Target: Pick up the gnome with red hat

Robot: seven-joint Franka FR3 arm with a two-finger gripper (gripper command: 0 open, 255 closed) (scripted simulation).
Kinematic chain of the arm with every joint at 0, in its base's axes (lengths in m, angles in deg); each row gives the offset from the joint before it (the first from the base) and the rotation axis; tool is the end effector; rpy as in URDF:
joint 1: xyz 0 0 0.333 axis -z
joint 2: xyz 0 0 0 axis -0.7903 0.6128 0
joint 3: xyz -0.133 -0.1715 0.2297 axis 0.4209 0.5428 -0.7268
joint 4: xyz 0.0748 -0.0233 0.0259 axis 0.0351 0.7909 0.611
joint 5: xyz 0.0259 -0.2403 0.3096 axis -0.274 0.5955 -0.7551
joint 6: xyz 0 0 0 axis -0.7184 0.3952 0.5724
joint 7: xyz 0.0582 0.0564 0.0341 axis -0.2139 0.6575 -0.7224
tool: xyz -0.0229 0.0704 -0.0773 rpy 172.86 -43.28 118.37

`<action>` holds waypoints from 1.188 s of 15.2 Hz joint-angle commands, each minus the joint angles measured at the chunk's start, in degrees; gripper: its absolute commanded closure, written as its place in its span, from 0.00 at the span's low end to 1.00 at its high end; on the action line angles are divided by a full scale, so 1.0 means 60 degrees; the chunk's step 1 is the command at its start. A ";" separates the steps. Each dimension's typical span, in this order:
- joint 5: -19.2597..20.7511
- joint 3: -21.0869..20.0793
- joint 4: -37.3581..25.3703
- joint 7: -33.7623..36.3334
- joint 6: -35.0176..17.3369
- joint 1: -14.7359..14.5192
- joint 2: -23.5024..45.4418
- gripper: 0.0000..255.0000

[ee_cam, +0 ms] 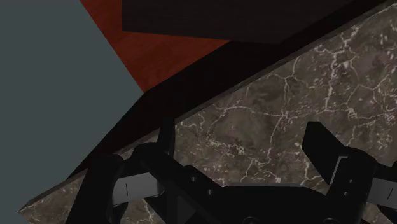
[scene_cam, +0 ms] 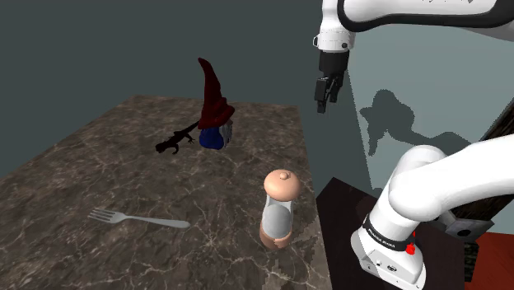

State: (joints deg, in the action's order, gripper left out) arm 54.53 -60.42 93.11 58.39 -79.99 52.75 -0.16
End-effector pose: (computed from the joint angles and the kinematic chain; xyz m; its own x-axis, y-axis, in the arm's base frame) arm 0.3040 -0.0274 0.5842 0.9947 0.0444 -0.0927 0.0478 -0.9982 0.0350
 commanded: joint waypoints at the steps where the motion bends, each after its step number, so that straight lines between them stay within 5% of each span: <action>1: 0.0000 0.0000 0.0000 0.0000 0.0000 0.0000 0.0000 0.00; 18: -0.0656 -0.0372 -0.2872 -0.1029 -0.3817 -0.1101 0.3618 0.00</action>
State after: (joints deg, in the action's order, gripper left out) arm 50.81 -62.47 77.21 52.63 -101.66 46.51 20.15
